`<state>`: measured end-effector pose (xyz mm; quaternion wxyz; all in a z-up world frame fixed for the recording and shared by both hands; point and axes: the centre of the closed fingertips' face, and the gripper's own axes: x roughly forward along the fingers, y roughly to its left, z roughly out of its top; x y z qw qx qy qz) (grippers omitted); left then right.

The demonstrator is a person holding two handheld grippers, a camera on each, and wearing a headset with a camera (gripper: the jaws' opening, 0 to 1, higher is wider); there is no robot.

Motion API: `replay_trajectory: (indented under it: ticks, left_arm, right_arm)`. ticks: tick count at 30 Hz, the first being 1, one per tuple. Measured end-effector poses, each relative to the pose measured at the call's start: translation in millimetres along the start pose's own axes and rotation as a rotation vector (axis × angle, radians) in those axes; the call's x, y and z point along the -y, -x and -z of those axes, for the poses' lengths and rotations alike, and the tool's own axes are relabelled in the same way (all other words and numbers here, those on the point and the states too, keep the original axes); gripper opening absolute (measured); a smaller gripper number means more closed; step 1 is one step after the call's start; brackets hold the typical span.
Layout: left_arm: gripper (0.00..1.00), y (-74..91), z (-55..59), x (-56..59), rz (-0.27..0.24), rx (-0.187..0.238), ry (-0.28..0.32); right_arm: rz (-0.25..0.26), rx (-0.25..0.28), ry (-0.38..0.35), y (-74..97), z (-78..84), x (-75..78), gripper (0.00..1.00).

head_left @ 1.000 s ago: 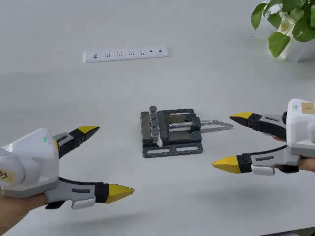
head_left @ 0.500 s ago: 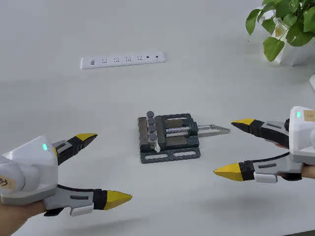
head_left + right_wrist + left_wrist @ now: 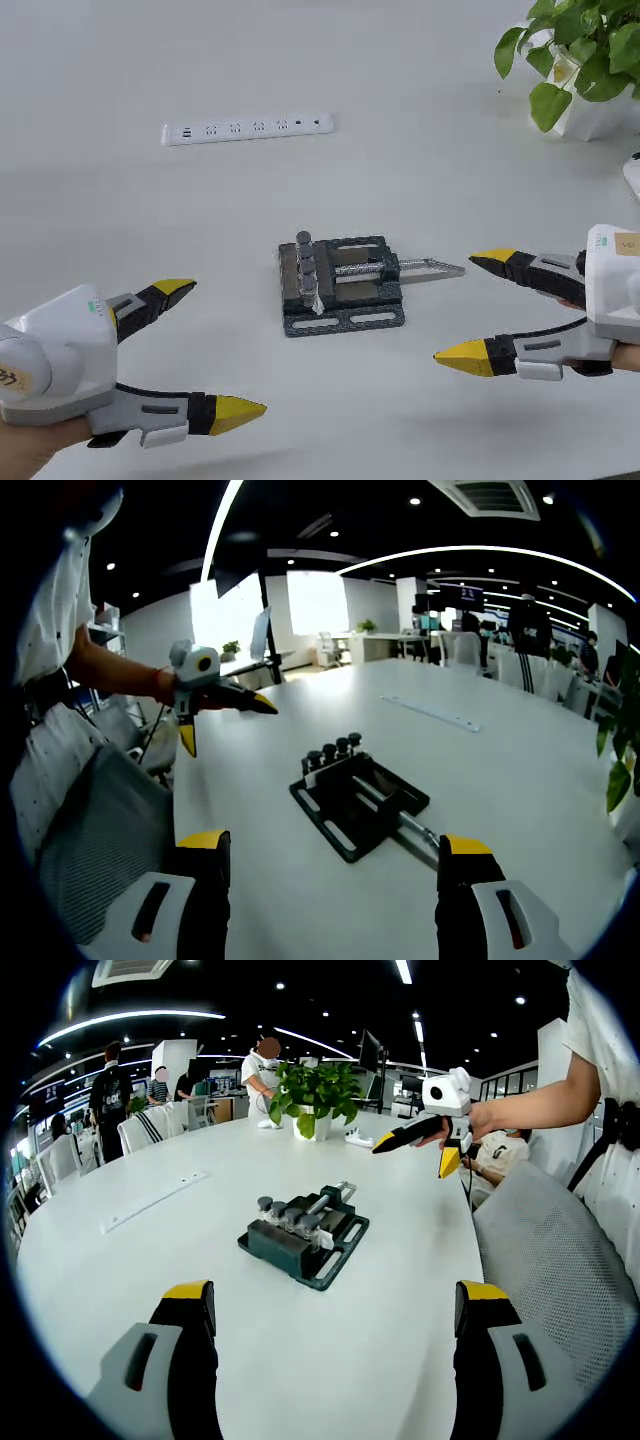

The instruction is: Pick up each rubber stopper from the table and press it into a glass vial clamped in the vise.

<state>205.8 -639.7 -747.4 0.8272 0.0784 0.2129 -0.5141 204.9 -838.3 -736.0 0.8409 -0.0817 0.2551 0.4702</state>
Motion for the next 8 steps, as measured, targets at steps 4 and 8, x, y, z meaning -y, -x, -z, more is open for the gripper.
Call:
replay_trajectory:
  ticks: [4,8]
  left_arm:
    - [0.99,-0.3,0.6,-0.2,-0.002,0.002,0.004]
    - [0.99,0.4,1.0,0.1,-0.001,0.001,0.004]
  right_arm:
    - [-0.003,-0.003,-0.001,1.4,2.4,5.0,0.84]
    - [-0.003,-0.004,0.0,0.7,1.3,3.7,0.84]
